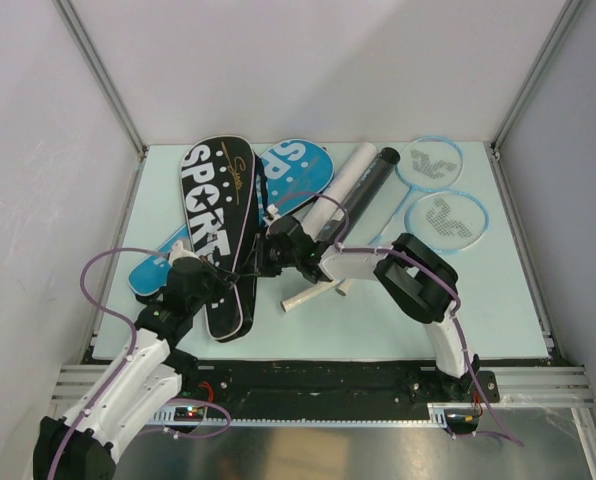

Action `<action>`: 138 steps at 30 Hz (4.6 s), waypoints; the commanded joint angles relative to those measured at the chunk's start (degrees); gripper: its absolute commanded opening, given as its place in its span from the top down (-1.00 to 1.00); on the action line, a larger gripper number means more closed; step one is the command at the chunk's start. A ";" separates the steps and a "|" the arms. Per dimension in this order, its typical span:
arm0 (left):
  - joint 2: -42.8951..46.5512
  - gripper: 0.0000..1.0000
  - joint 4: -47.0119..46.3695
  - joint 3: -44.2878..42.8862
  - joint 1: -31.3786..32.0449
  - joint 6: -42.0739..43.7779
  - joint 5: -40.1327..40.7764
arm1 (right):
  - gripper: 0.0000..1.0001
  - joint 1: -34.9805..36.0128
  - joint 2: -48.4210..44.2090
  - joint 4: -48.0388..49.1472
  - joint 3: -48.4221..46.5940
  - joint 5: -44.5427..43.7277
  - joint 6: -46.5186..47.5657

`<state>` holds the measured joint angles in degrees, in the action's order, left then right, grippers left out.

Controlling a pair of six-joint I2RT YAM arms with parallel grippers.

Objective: Pack up the badminton gear
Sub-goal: Place the racket in the racket bag, then adjust the racket bag at the center of the board.

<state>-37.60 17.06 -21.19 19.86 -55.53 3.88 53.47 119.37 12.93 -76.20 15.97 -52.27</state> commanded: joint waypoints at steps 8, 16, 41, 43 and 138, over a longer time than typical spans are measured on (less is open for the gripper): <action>-0.77 0.99 -4.51 -0.78 0.22 -4.53 -2.94 | 0.56 4.25 8.24 17.16 -2.25 1.19 -5.42; -1.00 1.00 -5.27 0.11 0.00 -4.04 1.65 | 0.44 1.98 5.52 10.80 -0.89 -1.96 -4.87; 6.42 0.99 -4.01 -0.92 -0.69 -7.03 6.20 | 0.08 -9.99 3.18 -3.19 -12.41 -11.32 2.76; 6.71 0.99 -4.11 -0.51 -0.70 -7.13 6.07 | 0.08 -9.14 4.96 -5.20 -15.16 -13.27 3.20; -51.53 -0.55 14.33 -77.11 -12.49 27.78 -1.55 | 1.00 -7.46 -29.76 -26.52 -24.35 1.74 37.59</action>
<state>-87.09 29.87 -95.26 7.53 -33.91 7.88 46.78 91.07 -14.66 -95.77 16.67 -17.21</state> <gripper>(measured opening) 0.784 0.010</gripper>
